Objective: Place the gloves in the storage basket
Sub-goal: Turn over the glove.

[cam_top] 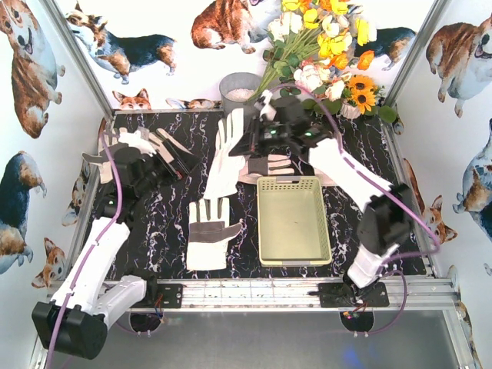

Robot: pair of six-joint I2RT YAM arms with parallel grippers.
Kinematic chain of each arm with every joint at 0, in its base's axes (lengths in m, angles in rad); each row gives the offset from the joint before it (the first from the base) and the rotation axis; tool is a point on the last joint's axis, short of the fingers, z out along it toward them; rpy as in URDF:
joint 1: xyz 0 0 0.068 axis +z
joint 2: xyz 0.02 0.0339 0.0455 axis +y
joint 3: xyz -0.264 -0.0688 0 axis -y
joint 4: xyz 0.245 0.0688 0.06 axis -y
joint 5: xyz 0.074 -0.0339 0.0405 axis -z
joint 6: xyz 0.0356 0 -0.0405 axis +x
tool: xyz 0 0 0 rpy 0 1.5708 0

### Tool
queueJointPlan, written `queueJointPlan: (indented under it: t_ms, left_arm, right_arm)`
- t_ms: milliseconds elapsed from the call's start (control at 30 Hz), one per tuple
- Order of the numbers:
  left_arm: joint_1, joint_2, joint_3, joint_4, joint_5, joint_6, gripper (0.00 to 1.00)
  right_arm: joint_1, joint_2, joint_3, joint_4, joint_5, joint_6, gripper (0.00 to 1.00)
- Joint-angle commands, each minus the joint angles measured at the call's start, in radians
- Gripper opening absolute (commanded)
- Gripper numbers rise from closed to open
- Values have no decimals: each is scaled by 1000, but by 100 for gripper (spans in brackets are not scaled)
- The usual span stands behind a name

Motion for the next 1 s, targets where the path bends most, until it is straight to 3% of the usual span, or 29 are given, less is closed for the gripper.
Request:
queueJointPlan:
  t_ms: [0,200,433,500,600,733,867,967]
  left_arm:
    - [32,30,80,131,211,-87,100]
    - [31,135,148,268,416,-164,100]
    - [4,212,174,469,548,-276,100]
    - [-6,224,167,565,573,-335,95]
    - [-11,241,159,663,598,-403,79]
    - [-11,226,154,611,552,-361,46]
    - [-11,186,131,547,468,-316,12]
    - [-11,159,120,499,408,-292,1]
  right_arm:
    - [-23,-146,-55,260,-194,0,0]
    - [-28,-229,-135,519,-261,167,0]
    - [-29,-235,-117,542,-335,198,0]
    - [-29,-239,-118,530,-342,193,0]
    - [-29,-244,-127,525,-340,191,0]
    - [-33,-246,-143,528,-315,193,3]
    - [-41,-258,-169,539,-286,209,24]
    - [-42,-277,-202,539,-267,212,46]
